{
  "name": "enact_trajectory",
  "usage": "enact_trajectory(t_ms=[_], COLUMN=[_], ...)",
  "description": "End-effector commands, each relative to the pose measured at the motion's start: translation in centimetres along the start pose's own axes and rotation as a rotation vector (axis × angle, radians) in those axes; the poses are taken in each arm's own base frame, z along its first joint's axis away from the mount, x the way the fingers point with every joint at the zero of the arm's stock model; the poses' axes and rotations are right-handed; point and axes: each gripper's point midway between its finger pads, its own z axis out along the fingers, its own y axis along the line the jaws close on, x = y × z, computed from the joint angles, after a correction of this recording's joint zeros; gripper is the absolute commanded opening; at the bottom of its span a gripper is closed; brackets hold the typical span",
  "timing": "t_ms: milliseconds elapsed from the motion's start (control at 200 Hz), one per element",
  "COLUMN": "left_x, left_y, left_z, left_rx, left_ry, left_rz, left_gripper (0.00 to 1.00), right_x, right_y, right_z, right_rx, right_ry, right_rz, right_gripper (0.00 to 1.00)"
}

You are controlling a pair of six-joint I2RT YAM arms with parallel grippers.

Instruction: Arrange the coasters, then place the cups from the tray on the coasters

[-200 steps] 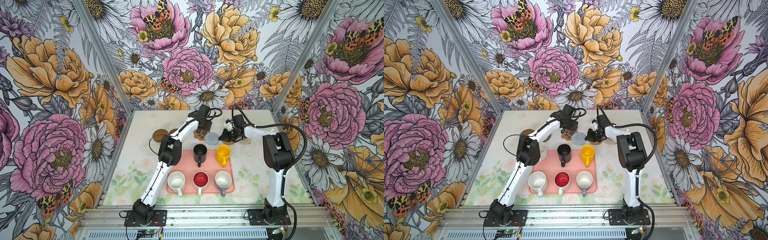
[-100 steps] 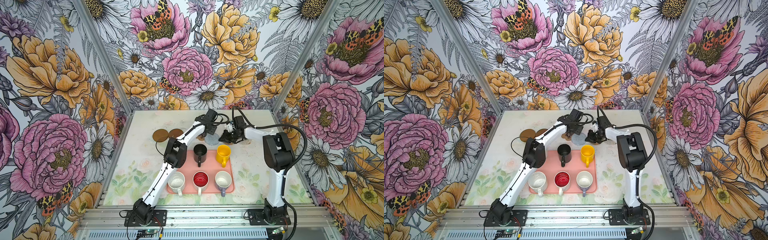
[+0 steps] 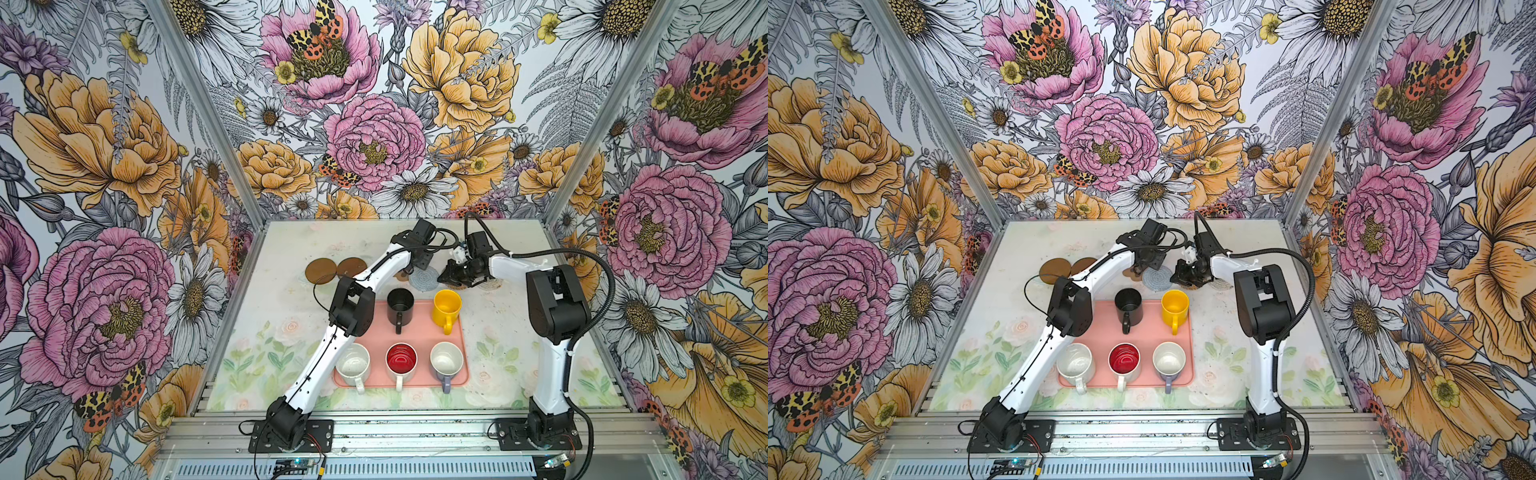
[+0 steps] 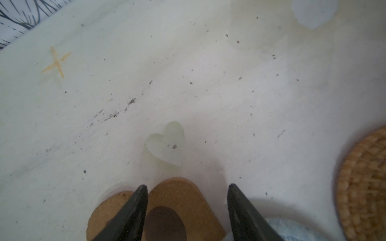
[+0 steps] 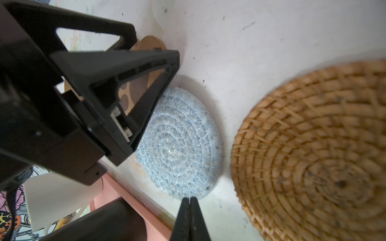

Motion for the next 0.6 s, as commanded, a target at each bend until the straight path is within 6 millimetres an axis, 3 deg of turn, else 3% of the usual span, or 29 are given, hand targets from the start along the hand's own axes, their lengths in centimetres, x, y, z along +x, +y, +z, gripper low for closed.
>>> enact_trajectory(t_ms=[0, 595], left_x=[-1.1, 1.9], left_y=[1.3, 2.3], left_z=[-0.1, 1.2], left_rx=[-0.035, -0.068], left_ry=[-0.033, 0.051], left_rz=[-0.004, 0.042], left_gripper=[0.62, 0.53], right_x=[-0.6, -0.7], right_y=[1.4, 1.5], right_z=[-1.3, -1.3], right_rx=[-0.031, -0.037], right_ry=[-0.034, -0.040], right_rz=[-0.024, -0.013], right_gripper=[0.04, 0.04])
